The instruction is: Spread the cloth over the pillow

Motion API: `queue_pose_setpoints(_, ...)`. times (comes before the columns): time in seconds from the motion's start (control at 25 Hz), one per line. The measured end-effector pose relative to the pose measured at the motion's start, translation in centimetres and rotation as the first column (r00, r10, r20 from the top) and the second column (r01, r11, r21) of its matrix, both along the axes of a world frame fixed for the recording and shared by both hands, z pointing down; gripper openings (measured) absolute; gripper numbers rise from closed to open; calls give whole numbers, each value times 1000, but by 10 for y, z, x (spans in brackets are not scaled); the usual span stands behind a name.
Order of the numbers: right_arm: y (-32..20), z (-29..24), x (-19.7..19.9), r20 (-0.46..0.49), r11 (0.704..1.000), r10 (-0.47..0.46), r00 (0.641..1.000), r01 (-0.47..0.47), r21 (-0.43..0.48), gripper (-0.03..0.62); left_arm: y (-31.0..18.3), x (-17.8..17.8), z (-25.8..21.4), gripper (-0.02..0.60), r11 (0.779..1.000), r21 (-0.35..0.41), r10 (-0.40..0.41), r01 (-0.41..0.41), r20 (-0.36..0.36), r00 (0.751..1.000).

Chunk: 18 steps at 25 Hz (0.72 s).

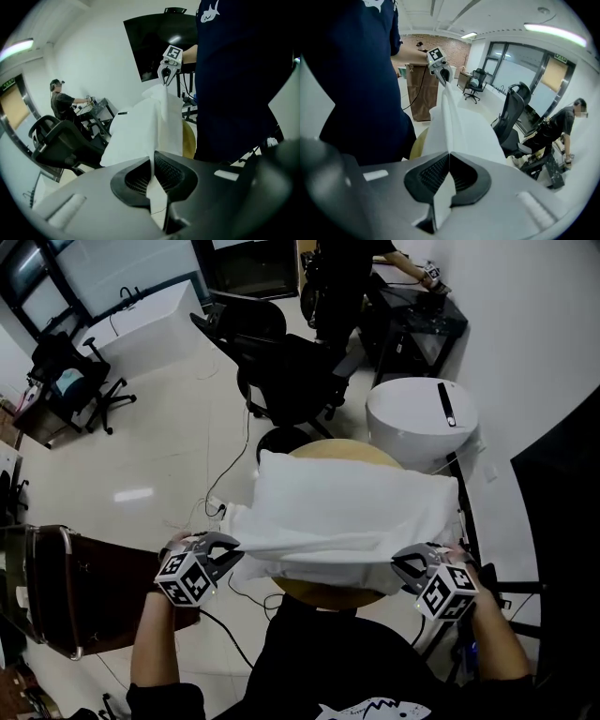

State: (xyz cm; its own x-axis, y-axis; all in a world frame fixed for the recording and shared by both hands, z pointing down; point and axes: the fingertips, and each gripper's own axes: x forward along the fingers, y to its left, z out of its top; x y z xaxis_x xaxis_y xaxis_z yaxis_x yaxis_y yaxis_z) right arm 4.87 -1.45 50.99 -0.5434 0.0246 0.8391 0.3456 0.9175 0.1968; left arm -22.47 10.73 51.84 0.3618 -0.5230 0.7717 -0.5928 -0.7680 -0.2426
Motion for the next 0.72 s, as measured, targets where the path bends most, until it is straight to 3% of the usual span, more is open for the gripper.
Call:
queue_pose_setpoints(0.2,21,36,5,0,998,46,999,-46,-47,12,32,8,65,7,992,-88,-98,93,-54,994)
queue_pose_setpoints(0.4,27,65,5,-33,997,66,997,-67,-35,12,50,19,108,162,971,-216,-129,103,-108,986)
queue_pose_setpoints(0.6,21,55,0,1,996,84,996,-84,-34,23,52,12,91,185,969,-231,-120,90,-118,986)
queue_pose_setpoints(0.72,18,37,1,31,995,91,995,-89,-50,76,46,-4,59,184,979,-184,-105,90,-70,992)
